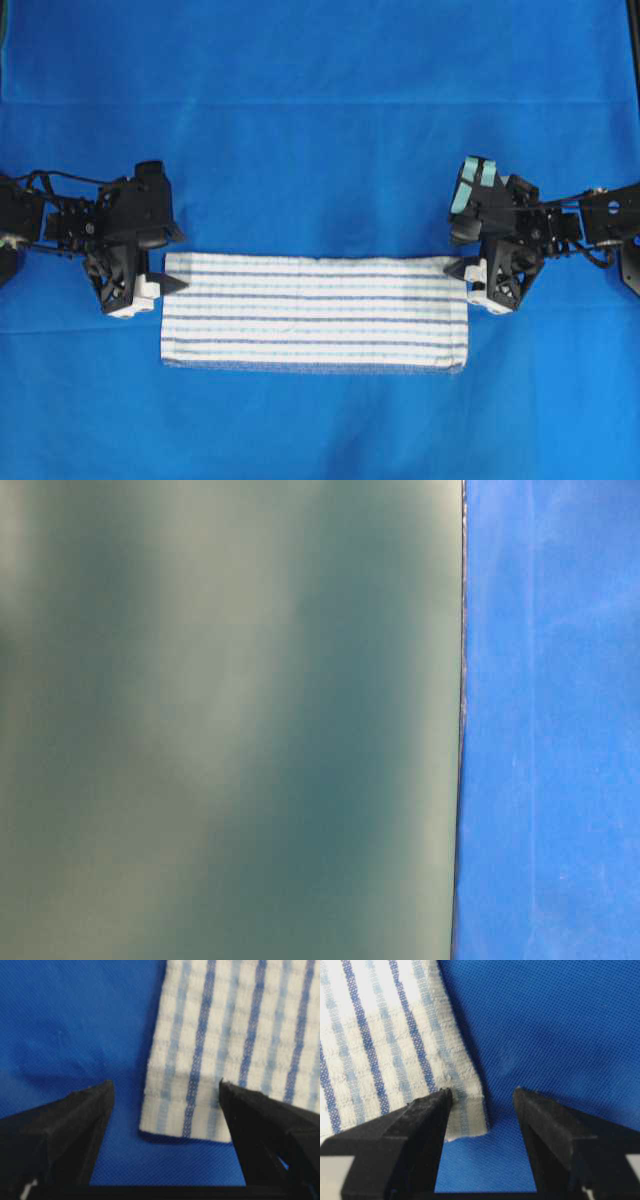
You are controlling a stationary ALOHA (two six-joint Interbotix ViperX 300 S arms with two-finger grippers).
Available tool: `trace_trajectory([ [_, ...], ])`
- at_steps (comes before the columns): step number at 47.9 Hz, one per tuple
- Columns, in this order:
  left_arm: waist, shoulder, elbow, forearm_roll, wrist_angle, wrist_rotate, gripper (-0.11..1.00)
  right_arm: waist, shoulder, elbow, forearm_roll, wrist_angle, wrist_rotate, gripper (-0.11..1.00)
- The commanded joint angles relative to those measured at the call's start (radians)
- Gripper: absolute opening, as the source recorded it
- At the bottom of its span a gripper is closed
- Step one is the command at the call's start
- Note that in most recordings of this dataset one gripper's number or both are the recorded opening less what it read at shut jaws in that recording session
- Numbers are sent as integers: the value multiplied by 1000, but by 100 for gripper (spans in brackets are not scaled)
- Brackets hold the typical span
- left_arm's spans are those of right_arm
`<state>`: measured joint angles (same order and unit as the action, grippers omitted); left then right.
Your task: Fold the blue towel.
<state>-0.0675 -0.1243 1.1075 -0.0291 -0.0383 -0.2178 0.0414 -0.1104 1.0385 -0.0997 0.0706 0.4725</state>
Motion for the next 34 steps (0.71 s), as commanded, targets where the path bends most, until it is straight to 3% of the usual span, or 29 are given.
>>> trace_trajectory([
  [1, 3, -5, -8, 2, -8, -6, 79, 0, -5, -9, 3, -3, 2, 58],
  [7, 3, -6, -8, 2, -5, -8, 65, 9, -5, -12, -2, -8, -11, 50],
  [10, -2, -6, -8, 0, -3, -8, 50, 14, -5, -12, -2, -8, -12, 40],
  [16, -8, -6, -5, 2, 5, -8, 22, 21, -5, -11, -2, -8, -14, 8],
  [20, -8, -6, -5, 2, 15, -9, 8, 26, -5, -11, -3, -6, -15, 4],
  [34, -8, -20, -26, 0, 81, -11, 4, 28, -26, -17, -2, 0, -12, 4],
])
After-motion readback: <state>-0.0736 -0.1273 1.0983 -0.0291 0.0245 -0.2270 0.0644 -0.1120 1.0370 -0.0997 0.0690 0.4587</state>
